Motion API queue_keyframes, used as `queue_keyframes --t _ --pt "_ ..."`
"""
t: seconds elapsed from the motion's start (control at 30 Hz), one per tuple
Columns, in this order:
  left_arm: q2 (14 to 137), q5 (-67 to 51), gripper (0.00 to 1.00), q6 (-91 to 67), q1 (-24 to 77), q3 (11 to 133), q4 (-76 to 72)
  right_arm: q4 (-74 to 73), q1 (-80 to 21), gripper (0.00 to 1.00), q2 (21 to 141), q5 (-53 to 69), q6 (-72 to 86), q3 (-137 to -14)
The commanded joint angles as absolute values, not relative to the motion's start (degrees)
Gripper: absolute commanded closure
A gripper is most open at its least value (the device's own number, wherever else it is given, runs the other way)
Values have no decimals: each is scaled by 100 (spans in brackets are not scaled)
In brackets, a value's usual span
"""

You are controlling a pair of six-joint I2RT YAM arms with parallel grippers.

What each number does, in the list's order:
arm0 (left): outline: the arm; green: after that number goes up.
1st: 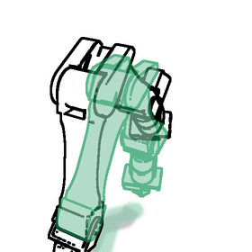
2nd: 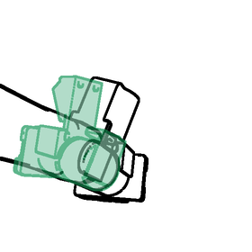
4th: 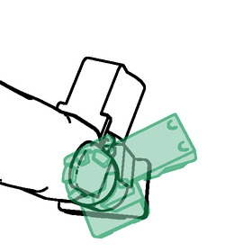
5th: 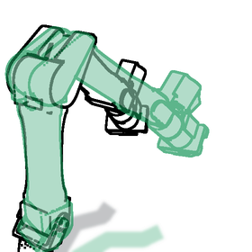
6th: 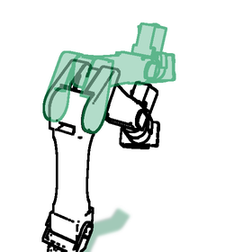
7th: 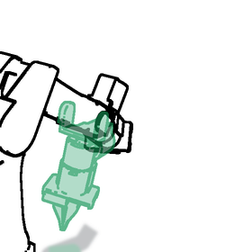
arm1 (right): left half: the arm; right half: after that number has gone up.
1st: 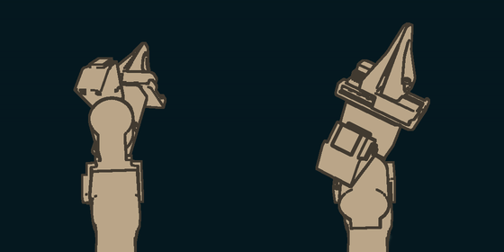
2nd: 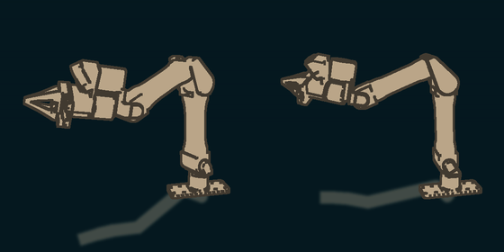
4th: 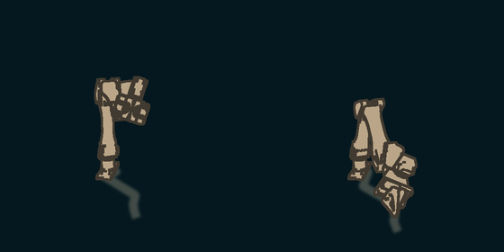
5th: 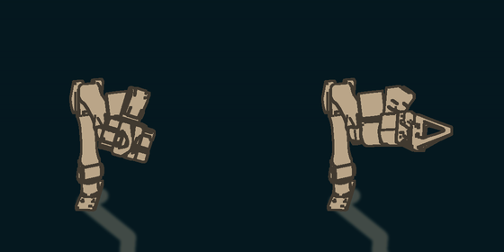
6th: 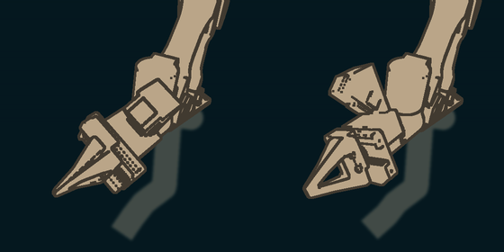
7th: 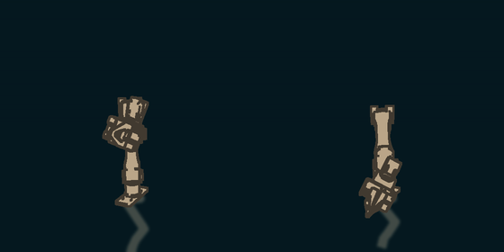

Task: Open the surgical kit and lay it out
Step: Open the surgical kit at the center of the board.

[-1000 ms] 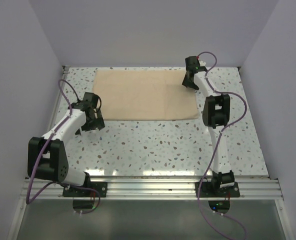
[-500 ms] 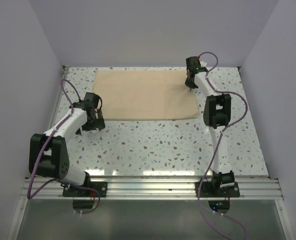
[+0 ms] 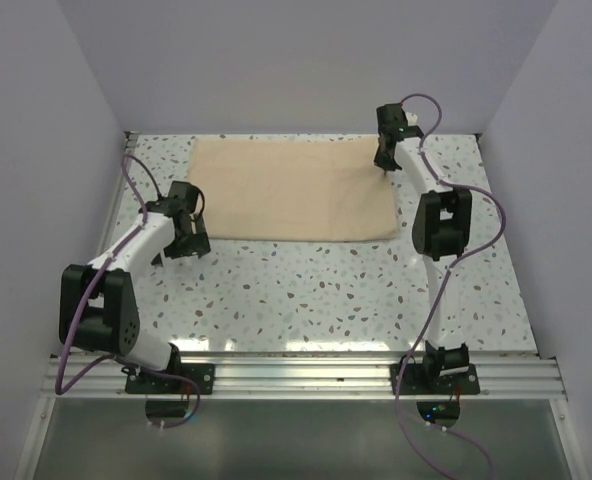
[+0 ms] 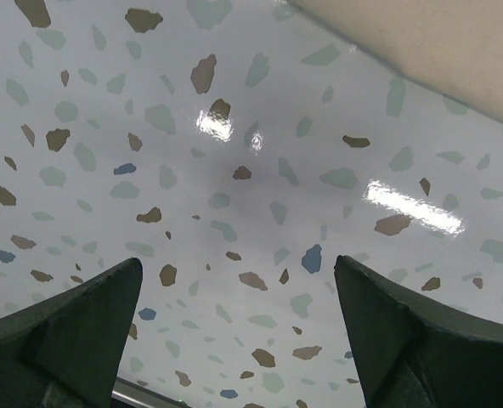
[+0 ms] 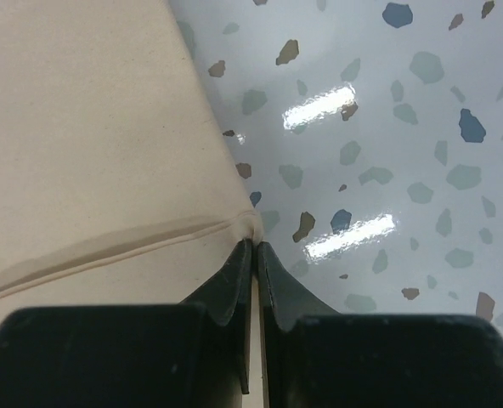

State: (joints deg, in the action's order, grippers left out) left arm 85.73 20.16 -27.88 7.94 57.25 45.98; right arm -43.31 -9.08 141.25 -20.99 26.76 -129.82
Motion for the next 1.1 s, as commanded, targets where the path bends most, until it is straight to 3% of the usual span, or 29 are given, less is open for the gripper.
queue_keyframes --t 0.0,0.13,0.23,0.27,0.53,0.67,1.07 --pt "8596 2144 1 -2751 817 6160 4588 -4412 -870 99 13368 -2022 2408 -13096" --pt "8587 2109 1 -2795 826 6337 4649 -4430 -888 94 13210 -1785 2364 -12982" --pt "8535 2109 0 -2821 817 6451 4737 -4544 -896 74 13175 -1661 2399 -12911" --pt "8517 2118 1 -2830 817 6469 4781 -4596 -905 71 13201 -1644 2434 -12911" --pt "8025 2127 0 -2962 817 6206 4948 -4650 -897 68 13271 -1617 2505 -12516" --pt "7709 2136 1 -3006 817 5959 5089 -4588 -897 56 13534 -1757 2444 -12559" --pt "6952 2180 0 -3058 826 5774 5405 -4096 -695 61 14326 -1837 2557 -13086"
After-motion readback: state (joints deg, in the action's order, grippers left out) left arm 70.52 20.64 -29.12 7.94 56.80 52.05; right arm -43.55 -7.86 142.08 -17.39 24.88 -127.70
